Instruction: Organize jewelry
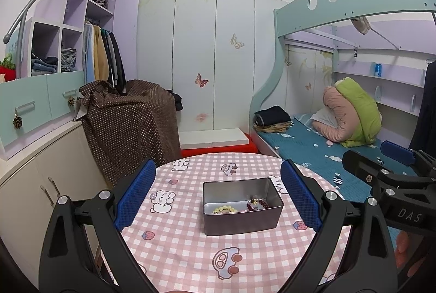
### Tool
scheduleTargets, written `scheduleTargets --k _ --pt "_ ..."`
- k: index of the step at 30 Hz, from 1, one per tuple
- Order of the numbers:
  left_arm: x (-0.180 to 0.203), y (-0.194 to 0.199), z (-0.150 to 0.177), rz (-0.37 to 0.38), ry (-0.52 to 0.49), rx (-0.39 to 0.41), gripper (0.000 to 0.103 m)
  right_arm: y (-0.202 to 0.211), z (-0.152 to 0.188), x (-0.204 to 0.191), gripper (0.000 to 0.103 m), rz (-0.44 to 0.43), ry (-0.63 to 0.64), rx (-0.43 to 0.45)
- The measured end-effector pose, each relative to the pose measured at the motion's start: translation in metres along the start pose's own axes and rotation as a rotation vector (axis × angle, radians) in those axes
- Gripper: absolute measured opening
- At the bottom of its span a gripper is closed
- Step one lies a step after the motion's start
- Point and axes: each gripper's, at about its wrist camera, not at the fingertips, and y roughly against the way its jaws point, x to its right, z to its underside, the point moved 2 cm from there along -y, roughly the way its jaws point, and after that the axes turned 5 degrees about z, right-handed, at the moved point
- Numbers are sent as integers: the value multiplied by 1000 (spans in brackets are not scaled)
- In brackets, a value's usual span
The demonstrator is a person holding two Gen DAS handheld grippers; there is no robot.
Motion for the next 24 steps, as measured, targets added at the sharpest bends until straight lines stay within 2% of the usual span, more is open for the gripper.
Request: scheduleTargets --k 24 --pt "-1 0 0 -4 3 -5 93 -2 1 -3 96 -13 0 -10"
